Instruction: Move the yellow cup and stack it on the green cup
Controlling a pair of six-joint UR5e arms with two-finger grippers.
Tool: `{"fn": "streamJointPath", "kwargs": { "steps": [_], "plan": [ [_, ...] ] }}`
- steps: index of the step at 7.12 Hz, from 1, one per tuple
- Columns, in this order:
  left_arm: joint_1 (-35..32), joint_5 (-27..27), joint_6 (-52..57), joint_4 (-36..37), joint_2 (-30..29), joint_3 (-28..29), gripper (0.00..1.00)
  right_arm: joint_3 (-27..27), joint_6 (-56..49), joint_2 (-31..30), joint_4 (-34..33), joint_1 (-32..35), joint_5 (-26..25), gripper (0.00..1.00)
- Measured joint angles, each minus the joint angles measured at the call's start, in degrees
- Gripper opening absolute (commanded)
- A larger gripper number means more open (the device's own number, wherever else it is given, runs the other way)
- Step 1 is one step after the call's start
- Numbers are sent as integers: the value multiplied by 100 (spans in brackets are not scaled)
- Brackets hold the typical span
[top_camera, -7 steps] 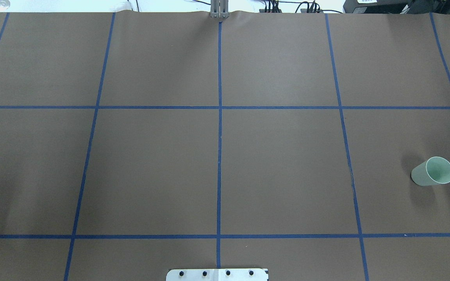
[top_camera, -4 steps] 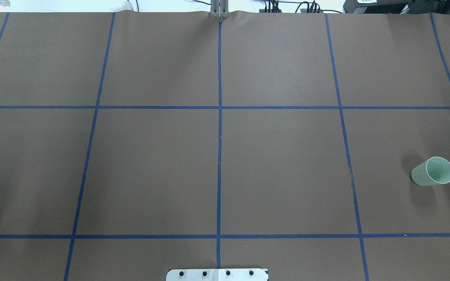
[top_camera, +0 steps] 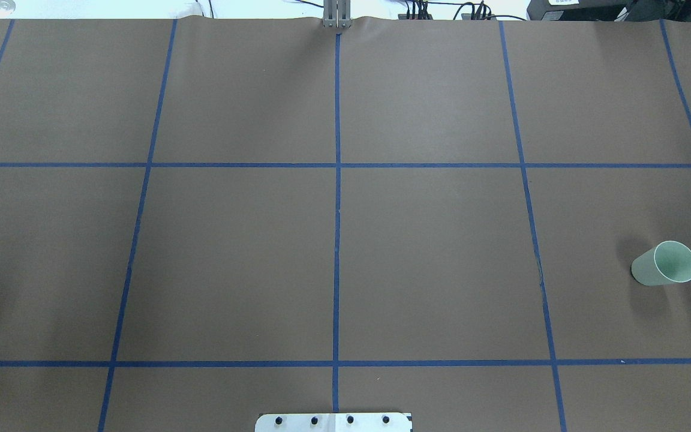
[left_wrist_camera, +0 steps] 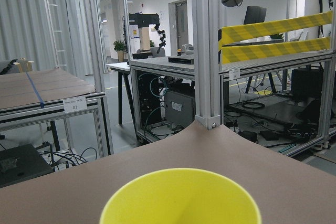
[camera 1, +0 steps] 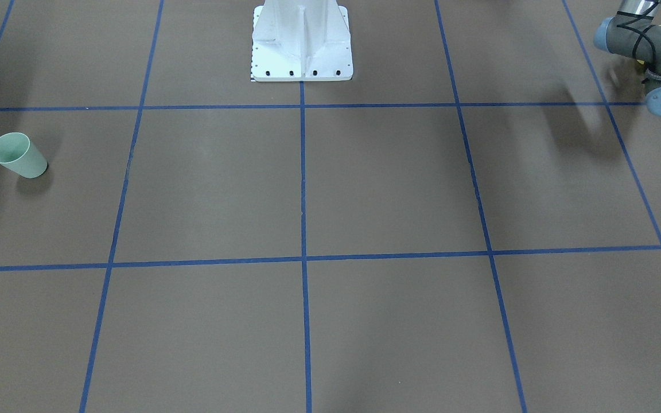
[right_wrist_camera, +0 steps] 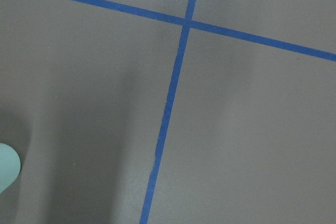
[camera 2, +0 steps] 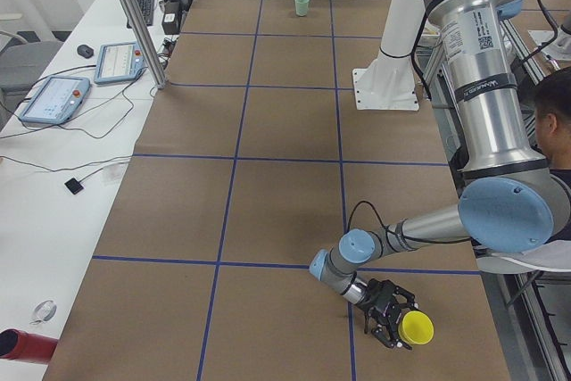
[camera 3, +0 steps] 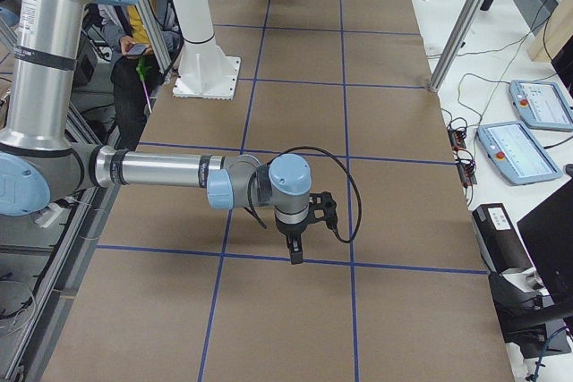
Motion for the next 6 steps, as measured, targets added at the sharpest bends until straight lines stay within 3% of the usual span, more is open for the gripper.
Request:
{"fn": "streamJointPath", "kwargs": {
  "steps": [1,2,6],
  "plan": [
    [12,-17,25,7,-11,3,45,-6,2,0,0,0,0,100],
    [21,-18,49,26,-26,-3,31,-14,3,0,0,0,0,100],
    [30,44,579,426,-46,-233,24,-23,11,2,0,-18,8,100]
  ]
}}
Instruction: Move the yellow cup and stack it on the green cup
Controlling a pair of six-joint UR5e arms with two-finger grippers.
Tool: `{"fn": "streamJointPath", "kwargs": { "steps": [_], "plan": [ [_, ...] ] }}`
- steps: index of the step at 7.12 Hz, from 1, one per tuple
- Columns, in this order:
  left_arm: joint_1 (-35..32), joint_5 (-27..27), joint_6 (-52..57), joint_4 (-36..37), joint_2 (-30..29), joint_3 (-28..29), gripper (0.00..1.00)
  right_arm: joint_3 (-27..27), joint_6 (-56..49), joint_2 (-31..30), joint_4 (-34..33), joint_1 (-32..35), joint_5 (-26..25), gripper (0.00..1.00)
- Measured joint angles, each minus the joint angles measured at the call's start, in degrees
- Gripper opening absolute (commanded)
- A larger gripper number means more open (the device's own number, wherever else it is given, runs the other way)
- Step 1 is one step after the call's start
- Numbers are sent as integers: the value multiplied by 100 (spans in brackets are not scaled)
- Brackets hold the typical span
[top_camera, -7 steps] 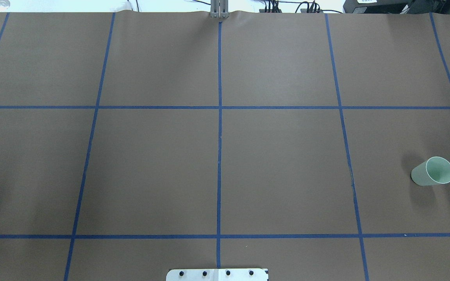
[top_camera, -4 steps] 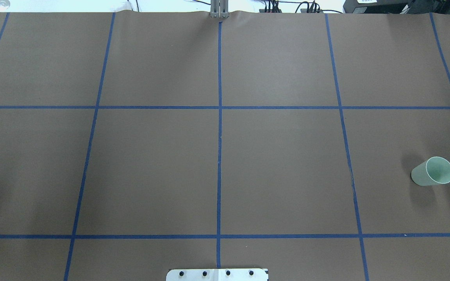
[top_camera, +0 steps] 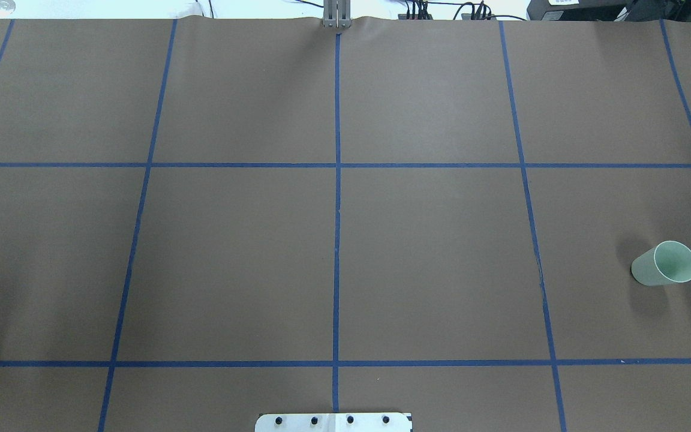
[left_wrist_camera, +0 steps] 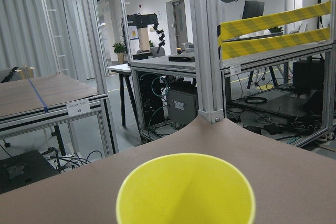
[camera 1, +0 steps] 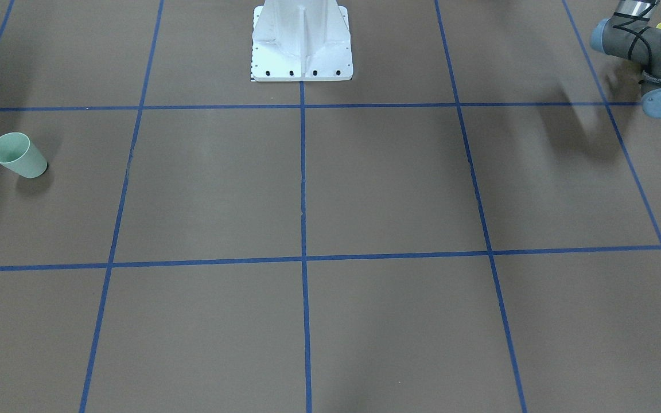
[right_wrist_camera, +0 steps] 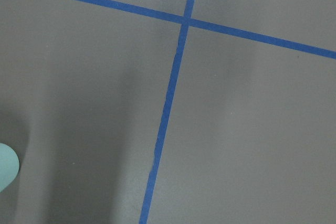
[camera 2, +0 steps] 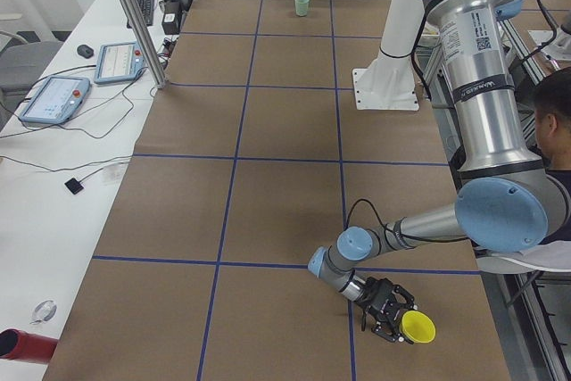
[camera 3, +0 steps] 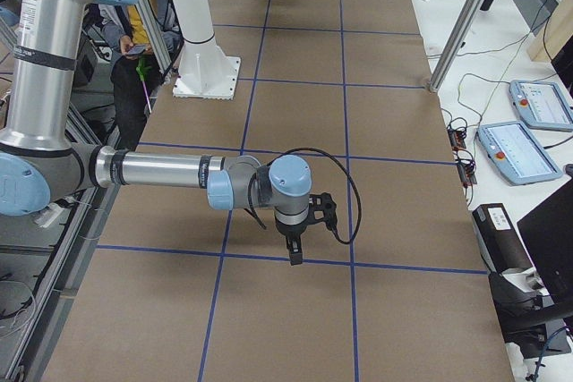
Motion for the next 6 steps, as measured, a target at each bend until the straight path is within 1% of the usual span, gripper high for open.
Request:
{"fn": "streamJointPath", "kwargs": {
  "steps": [2,3,4,5,6],
  "plan": [
    [-19,126,436,513,44,-331,24,9,7,5,6,-12,0,100],
    [-42,426,621,629,63,-383,24,11,7,24,8,-15,0,100],
    [-63,802,786,668,70,-392,24,8,5,49,8,-17,0,100],
    [-121,1343,906,664,62,-391,24,0,10,62,9,-20,0,100],
    [-259,2019,958,582,58,-381,24,-3,15,65,11,-27,1,100]
  ]
}}
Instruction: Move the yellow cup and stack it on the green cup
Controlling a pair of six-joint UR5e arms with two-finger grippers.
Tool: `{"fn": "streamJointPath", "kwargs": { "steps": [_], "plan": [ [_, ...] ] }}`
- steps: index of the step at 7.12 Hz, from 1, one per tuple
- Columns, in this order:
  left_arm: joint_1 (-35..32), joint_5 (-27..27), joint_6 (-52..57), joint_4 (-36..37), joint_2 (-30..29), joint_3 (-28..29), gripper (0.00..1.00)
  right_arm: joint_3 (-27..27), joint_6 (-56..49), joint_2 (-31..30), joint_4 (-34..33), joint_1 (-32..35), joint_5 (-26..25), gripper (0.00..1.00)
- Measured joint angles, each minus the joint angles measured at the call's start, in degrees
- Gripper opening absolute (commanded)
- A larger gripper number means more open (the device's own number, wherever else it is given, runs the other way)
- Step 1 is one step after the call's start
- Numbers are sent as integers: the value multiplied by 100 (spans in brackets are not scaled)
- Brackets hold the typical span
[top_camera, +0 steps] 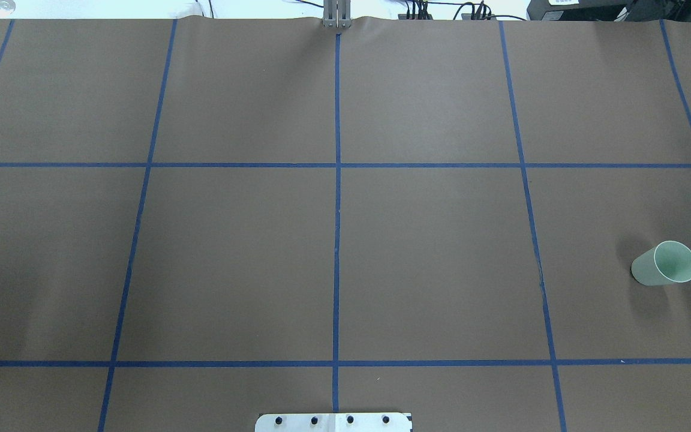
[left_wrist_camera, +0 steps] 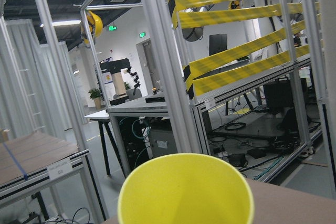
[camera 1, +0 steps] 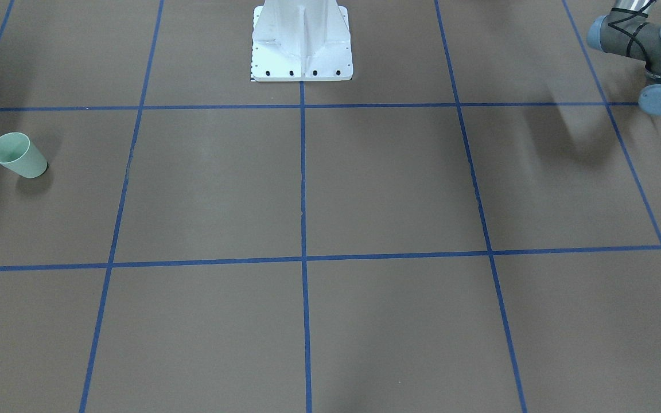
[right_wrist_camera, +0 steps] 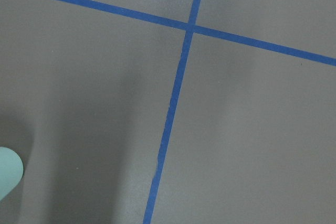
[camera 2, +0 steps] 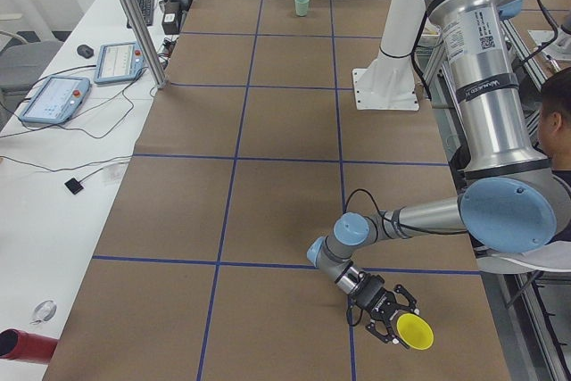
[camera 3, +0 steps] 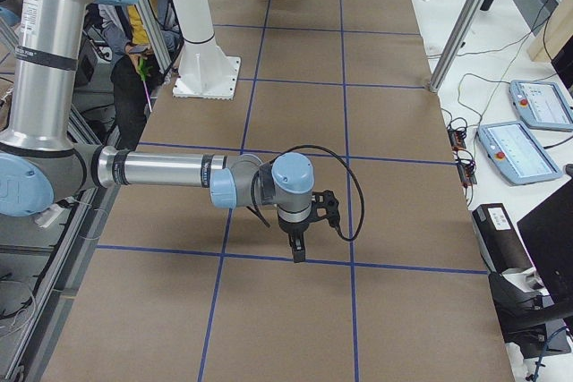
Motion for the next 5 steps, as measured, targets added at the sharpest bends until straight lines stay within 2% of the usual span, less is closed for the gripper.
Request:
{"fn": "streamJointPath", "kwargs": {
  "steps": [2,5],
  "plan": [
    [-244,1314,31,-440,2,90,24,0,6,3,6,-1,2,100],
    [-396,2996,134,-1379,126,188,24,3,15,-1,103,-2,8,100]
  ]
}}
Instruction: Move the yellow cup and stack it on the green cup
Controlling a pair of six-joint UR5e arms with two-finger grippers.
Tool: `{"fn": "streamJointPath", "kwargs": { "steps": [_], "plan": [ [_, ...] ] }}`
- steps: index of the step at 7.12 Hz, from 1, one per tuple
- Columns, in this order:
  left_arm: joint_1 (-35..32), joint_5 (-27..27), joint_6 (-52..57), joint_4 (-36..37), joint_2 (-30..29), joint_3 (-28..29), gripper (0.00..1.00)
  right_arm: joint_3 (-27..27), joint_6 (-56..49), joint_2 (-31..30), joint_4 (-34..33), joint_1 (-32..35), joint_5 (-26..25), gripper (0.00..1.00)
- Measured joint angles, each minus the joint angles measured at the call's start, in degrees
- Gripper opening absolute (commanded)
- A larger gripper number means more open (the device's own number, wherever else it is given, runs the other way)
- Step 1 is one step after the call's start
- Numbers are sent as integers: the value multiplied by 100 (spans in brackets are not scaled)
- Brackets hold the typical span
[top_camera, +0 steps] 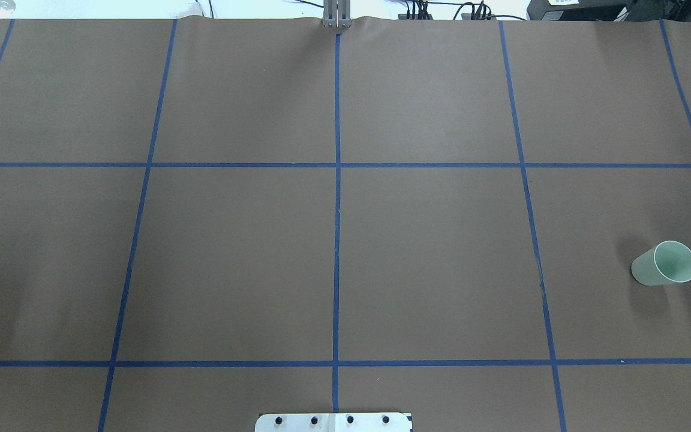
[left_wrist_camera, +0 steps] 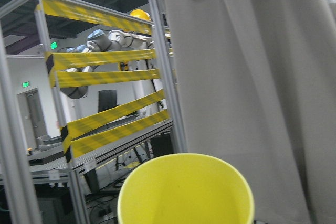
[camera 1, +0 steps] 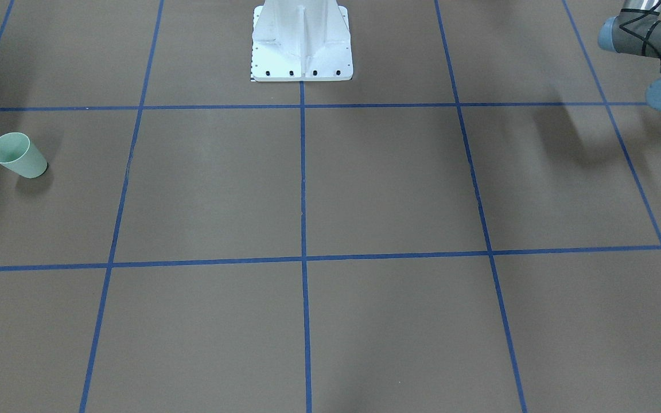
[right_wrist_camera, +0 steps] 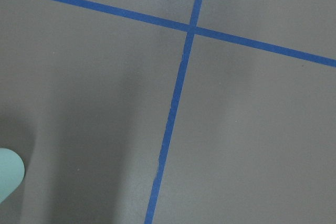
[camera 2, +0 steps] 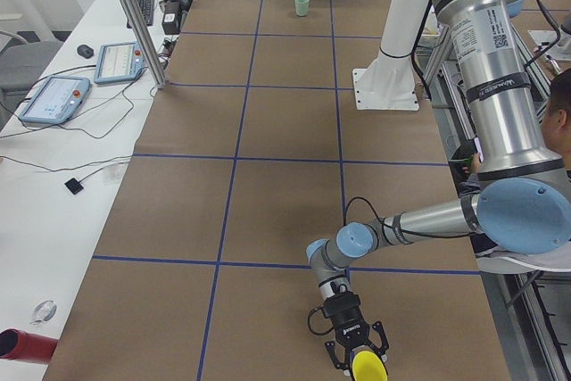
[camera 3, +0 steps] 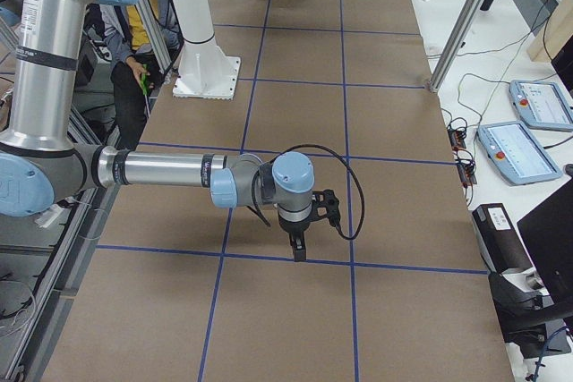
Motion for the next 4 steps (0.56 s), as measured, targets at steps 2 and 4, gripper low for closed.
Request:
{"fn": "streamJointPath", "kwargs": {
  "steps": [2,4],
  "plan": [
    [-119,1154,96,-1021,125,249,24,-24,8,-20,179,2,0,100],
    [-197,2096,692,-2642,156,764,24,-37,10,-44,203,8,-1,100]
  ]
}}
